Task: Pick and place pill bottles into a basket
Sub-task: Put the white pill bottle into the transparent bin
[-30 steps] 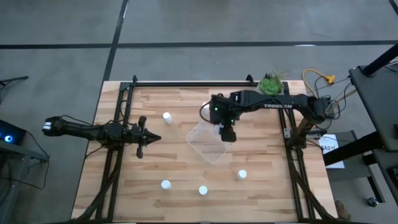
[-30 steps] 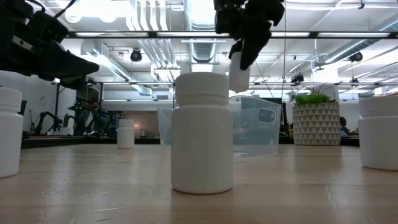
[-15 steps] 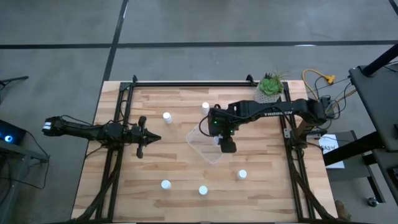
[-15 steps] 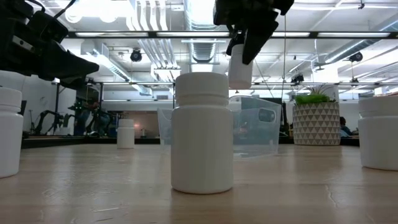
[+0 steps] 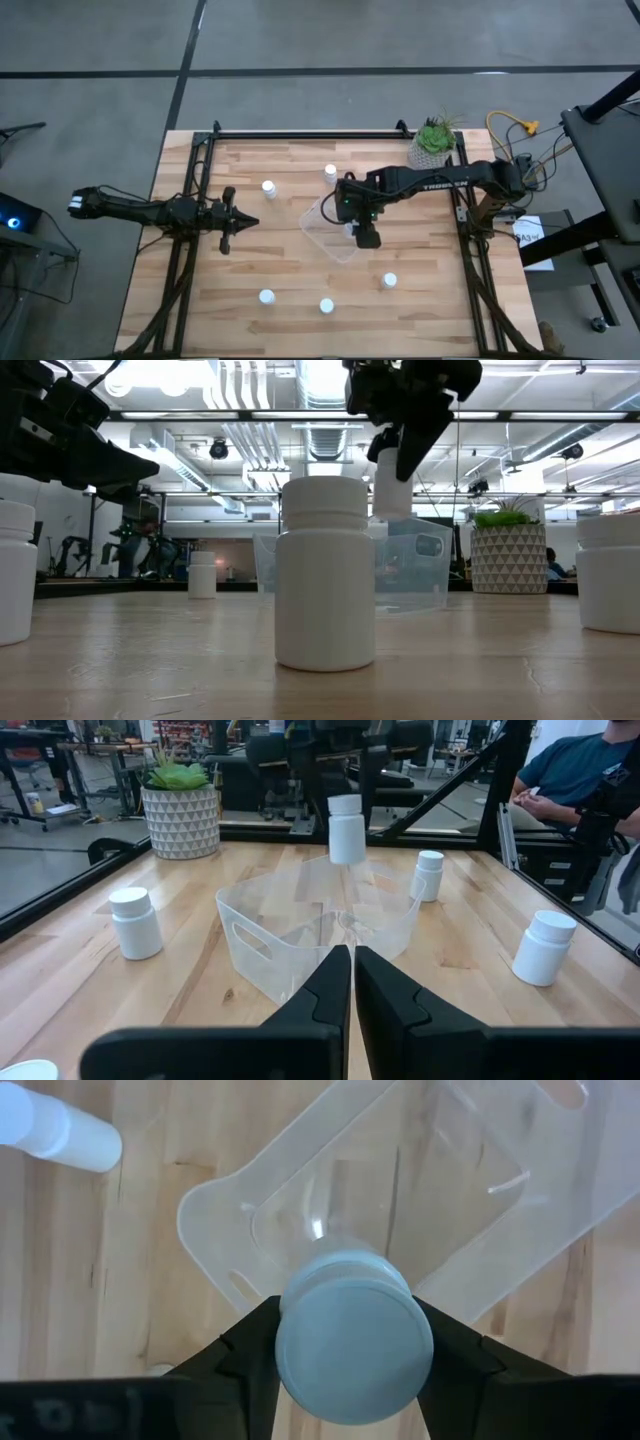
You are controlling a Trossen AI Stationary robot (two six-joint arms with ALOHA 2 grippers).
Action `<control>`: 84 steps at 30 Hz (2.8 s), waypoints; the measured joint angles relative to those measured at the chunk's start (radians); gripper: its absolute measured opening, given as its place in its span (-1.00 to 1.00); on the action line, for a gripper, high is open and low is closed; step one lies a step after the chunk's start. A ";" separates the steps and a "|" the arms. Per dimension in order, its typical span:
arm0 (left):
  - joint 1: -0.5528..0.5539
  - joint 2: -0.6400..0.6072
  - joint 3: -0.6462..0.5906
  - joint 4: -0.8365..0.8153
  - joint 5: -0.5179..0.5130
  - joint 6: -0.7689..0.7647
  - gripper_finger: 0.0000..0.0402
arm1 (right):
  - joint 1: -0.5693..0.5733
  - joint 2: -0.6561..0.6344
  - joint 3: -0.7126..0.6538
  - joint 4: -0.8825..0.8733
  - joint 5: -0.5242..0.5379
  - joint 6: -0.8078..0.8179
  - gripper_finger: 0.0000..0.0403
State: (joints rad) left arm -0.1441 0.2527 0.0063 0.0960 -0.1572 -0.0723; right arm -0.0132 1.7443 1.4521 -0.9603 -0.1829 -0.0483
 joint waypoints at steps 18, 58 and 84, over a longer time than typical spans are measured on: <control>0.000 0.000 0.000 0.000 0.000 0.000 -1.00 | -0.015 0.000 -0.009 0.079 -0.001 -0.055 -0.19; 0.000 0.000 0.000 0.000 0.000 0.000 -1.00 | -0.206 0.001 0.162 0.005 -0.009 -0.060 -0.17; 0.000 0.002 0.000 -0.001 0.000 0.000 -1.00 | -0.221 0.369 0.788 -0.406 -0.028 -0.082 -0.17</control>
State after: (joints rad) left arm -0.1440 0.2550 0.0063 0.0955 -0.1574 -0.0723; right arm -0.2338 2.1131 2.2396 -1.3665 -0.2111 -0.1302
